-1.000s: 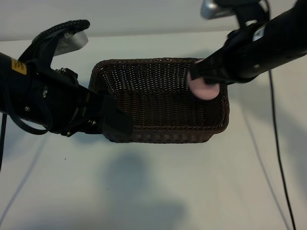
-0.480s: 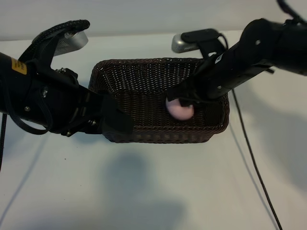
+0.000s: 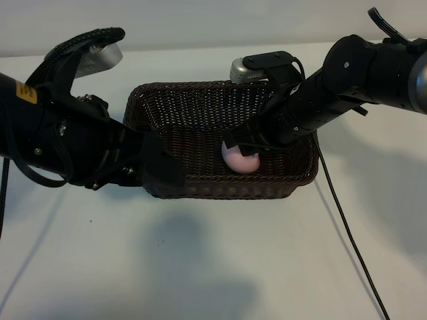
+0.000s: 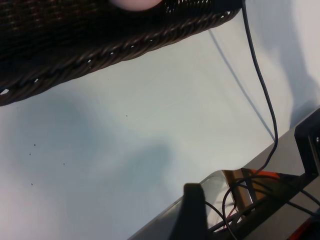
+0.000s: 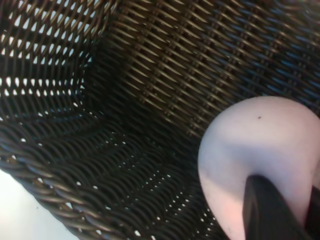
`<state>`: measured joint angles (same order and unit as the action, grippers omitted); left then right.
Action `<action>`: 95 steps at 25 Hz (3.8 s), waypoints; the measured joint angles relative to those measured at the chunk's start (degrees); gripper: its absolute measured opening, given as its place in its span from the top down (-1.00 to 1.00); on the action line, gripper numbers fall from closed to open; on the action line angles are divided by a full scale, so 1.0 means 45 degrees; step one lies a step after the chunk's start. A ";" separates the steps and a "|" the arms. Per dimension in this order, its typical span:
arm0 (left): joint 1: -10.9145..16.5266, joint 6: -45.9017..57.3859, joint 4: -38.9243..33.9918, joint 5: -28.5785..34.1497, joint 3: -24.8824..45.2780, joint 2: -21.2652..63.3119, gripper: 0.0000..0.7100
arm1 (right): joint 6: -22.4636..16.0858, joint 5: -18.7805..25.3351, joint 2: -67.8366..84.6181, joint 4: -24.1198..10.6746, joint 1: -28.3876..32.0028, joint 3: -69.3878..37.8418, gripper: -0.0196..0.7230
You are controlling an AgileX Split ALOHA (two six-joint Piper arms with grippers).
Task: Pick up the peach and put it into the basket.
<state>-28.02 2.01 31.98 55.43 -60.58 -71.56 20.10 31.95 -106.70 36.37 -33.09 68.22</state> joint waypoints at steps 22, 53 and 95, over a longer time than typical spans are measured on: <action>0.0000 0.0000 0.0000 0.0000 0.0000 0.0000 -0.66 | -0.2858 0.4115 0.1243 -0.2784 0.0225 0.2565 -0.44; 0.0000 0.0000 0.0000 0.0000 0.0000 0.0000 -0.66 | -0.5041 0.7613 0.6097 -0.5038 0.0268 0.1613 -0.44; 0.0000 0.0000 0.0000 0.0000 0.0000 0.0000 -0.66 | -0.6578 0.6746 0.8276 -0.4617 -0.0669 -0.0768 -0.44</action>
<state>-28.02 2.01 31.98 55.43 -60.58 -71.56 -9.50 62.31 -69.46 15.59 -36.10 64.77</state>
